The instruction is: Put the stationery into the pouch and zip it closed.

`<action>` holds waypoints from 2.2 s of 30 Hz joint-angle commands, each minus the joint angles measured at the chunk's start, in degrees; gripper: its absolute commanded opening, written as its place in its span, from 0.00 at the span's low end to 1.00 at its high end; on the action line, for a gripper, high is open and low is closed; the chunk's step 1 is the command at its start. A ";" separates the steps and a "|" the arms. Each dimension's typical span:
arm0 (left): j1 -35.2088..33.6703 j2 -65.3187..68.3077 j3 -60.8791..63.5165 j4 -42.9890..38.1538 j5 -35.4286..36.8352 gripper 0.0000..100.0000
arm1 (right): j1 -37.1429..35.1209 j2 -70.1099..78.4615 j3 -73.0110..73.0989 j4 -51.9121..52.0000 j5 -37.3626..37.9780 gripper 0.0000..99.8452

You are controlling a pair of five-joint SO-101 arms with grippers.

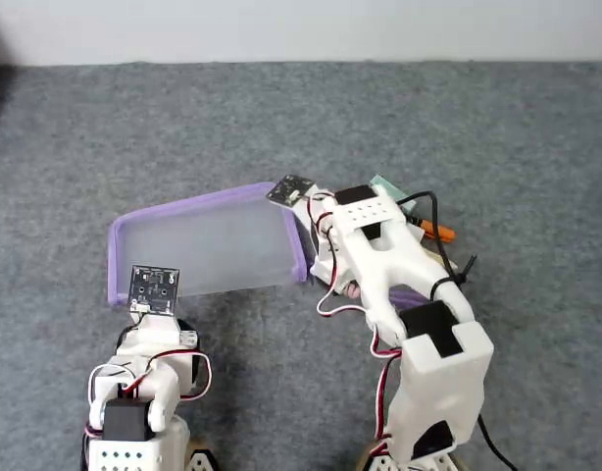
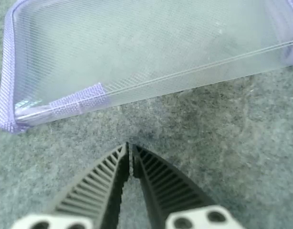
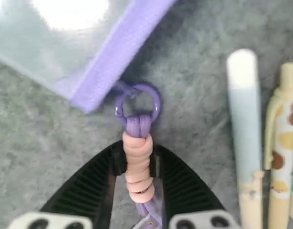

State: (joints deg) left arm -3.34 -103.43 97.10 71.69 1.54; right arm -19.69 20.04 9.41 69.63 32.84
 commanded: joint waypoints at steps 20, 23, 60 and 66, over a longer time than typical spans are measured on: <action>0.26 -0.79 -0.66 0.26 -0.44 0.01 | -16.57 -32.75 -1.76 30.11 -13.19 0.01; 0.26 -0.79 -0.66 0.26 -0.44 0.01 | -21.05 -34.15 -1.76 31.60 -18.20 0.01; -3.60 -0.70 -4.97 1.14 -3.08 0.02 | -32.31 -35.12 -10.99 27.21 -24.97 0.01; -12.40 -0.79 -10.68 -4.22 -12.66 0.01 | -29.58 -35.03 -10.99 18.77 -24.79 0.01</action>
State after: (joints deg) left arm -11.60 -103.43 91.03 70.55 -8.66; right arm -51.16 -12.04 1.14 92.31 8.40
